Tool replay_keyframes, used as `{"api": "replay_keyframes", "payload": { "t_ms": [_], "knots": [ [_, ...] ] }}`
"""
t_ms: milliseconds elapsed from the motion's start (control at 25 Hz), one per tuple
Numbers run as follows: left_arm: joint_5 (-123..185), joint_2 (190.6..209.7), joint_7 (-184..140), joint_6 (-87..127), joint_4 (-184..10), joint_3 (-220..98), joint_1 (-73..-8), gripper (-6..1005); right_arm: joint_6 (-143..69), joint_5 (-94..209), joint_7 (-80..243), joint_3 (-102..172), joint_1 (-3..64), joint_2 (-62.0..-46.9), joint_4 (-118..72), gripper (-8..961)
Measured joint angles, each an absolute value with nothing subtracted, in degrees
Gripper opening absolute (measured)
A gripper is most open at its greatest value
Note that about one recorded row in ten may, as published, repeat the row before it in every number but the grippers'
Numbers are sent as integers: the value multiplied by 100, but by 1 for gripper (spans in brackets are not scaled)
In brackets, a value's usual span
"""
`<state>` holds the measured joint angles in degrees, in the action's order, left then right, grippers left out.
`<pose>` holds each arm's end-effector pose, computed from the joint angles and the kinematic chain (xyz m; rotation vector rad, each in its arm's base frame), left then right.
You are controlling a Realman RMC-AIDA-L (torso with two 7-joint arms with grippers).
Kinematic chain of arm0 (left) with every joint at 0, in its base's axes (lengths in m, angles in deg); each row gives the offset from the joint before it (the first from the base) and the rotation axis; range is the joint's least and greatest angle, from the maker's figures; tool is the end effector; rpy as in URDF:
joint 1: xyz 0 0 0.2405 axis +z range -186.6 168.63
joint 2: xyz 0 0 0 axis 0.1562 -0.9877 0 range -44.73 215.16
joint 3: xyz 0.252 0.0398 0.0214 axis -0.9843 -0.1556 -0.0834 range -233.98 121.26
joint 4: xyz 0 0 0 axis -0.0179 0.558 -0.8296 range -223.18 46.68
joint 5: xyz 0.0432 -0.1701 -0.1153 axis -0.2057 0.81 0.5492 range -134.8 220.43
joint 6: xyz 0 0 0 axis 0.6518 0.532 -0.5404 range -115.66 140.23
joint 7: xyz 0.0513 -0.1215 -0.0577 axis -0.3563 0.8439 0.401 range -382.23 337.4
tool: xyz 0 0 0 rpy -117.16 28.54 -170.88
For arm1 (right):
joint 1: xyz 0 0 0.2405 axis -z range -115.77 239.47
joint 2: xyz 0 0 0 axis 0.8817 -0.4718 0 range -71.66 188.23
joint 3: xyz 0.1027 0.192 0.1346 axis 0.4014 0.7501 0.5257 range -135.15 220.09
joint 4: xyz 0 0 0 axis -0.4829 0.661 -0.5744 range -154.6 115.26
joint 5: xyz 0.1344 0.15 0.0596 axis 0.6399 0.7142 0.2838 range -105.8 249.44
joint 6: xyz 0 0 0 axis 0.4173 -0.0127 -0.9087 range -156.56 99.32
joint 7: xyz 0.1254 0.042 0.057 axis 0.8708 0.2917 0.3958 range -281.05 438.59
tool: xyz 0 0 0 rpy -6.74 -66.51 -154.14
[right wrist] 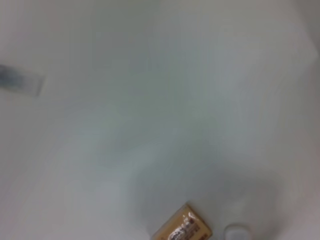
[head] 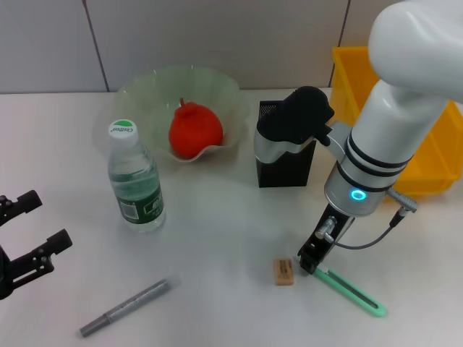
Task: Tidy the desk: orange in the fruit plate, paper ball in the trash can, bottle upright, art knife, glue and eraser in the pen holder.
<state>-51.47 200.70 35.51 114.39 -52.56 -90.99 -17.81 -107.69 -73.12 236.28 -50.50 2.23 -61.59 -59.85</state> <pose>-0.3378 0.2247 0.0644 -2.3277 -0.4305 -0.9370 0.1511 0.3773 -0.0878 -2.5993 0.9844 -0.8731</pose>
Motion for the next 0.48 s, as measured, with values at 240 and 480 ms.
{"api": "replay_keyframes", "payload": {
  "t_ms": [240,480],
  "knots": [
    [-5140,20070,3551,11439,-5256,-9099,-1770,809,-10838,-7317,23622,-5023,267,-6152,-6104,175],
    [-5147,20070,3551,11441,-5256,-9096,-1762,809,-11488,-7507,23574,-4540,585,-6082,-7321,170]
  ]
}}
